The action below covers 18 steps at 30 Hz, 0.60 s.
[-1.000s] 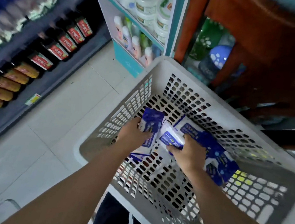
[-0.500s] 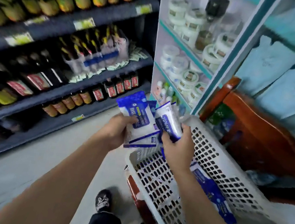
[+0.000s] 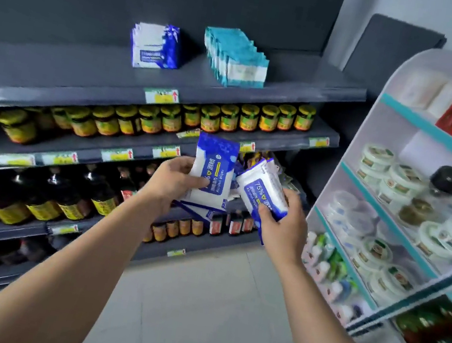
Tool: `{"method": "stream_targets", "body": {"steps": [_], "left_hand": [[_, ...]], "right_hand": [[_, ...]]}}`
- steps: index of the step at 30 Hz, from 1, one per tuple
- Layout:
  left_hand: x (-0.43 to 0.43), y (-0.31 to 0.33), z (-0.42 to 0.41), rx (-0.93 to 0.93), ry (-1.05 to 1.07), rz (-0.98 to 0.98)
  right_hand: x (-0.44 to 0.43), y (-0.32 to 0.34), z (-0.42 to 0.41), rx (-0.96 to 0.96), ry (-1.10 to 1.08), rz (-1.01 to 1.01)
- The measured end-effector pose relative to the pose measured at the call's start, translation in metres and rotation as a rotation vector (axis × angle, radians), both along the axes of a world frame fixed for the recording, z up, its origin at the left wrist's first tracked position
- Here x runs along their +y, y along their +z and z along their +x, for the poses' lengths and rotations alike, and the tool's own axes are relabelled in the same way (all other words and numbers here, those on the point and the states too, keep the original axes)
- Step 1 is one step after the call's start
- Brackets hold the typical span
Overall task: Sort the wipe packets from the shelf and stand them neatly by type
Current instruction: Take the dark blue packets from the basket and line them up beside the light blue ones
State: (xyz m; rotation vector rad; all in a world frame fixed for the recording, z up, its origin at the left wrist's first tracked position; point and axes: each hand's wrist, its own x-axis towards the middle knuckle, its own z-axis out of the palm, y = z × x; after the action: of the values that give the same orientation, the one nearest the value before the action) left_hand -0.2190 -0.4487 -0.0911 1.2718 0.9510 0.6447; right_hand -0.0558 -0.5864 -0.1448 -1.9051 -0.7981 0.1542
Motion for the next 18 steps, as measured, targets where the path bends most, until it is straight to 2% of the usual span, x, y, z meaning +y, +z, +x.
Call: {"method": "stream_targets", "body": {"steps": [4, 10, 18], "left_hand": [[0.057, 0.029, -0.017, -0.035, 0.043, 0.131], [0.142, 0.06, -0.027, 0.008, 0.117, 0.321], [0.255, 0.094, -0.009, 0.214, 0.258, 0.546]], "right_hand": [[0.065, 0.024, -0.008, -0.046, 0.08, 0.085], [0.15, 0.048, 0.0, -0.103, 0.212, 0.116], [0.263, 0.095, 0.039, -0.135, 0.536, 0.098]]}}
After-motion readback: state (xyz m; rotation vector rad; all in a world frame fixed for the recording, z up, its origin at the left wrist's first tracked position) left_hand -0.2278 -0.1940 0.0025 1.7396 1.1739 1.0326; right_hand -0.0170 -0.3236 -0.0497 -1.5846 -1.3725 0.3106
